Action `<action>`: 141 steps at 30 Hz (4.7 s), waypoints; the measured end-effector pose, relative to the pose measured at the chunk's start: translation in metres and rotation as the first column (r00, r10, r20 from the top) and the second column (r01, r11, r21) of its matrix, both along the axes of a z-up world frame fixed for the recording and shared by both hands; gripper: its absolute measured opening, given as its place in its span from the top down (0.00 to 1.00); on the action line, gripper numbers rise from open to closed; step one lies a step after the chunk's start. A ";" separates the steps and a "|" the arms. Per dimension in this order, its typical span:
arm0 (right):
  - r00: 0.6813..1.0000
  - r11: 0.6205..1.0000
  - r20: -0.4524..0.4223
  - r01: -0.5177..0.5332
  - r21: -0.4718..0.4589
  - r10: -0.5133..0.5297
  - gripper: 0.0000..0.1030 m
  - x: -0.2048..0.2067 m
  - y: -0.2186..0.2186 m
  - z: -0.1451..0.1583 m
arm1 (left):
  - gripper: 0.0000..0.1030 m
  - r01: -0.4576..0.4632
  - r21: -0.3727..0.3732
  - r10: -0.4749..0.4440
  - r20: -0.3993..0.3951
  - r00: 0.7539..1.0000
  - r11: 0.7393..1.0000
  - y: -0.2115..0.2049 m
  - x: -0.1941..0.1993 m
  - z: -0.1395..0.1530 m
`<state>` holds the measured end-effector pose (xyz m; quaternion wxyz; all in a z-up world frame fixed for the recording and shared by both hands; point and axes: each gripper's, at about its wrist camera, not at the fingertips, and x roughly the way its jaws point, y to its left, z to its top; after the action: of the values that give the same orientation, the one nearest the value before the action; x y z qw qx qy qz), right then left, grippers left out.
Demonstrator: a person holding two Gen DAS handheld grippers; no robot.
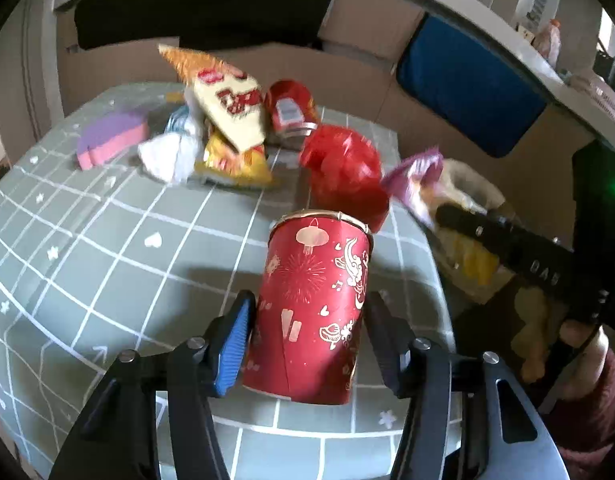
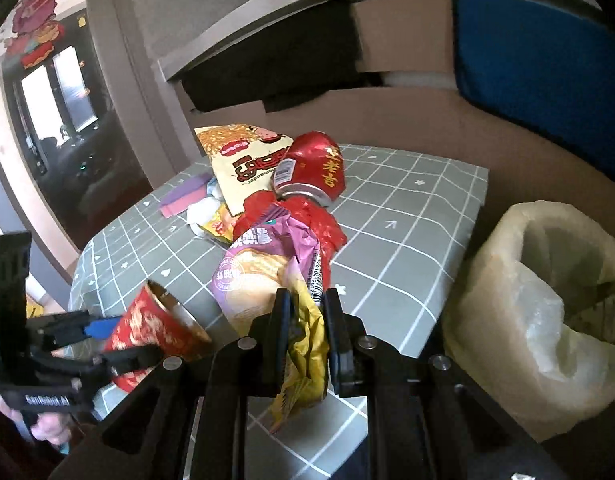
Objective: Collect trash
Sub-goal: 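Lift the red cup with the left gripper while the right gripper grasps a pink snack bag, then carry the red cup over the bin with the left gripper while the right gripper drops the snack bag, then move both grippers back over the table toward the remaining trash, then grasp the purple-pink sponge with the left gripper while the right gripper grasps the red plastic bag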
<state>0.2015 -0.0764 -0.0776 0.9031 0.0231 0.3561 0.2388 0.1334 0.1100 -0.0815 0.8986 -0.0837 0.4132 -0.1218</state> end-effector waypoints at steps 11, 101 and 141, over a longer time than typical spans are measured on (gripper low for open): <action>0.997 0.999 0.081 0.008 0.042 -0.011 0.85 -0.006 -0.013 0.026 | 0.47 -0.036 0.003 0.034 0.186 0.982 0.999 -0.010 0.014 0.047; 0.946 0.985 0.324 0.084 -0.151 -0.031 0.35 0.004 0.066 0.082 | 0.41 -0.434 -0.092 0.443 0.196 0.875 0.896 0.172 0.036 0.037; 0.999 0.994 0.038 -0.013 -0.111 0.018 0.35 0.078 0.055 -0.004 | 0.44 -0.240 -0.061 0.239 -0.030 0.971 0.969 0.172 0.145 -0.043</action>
<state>0.2794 -0.0219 -0.0813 0.9079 -0.0344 0.3513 0.2262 0.2785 0.2824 -0.1242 0.8989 -0.1629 0.4060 -0.0247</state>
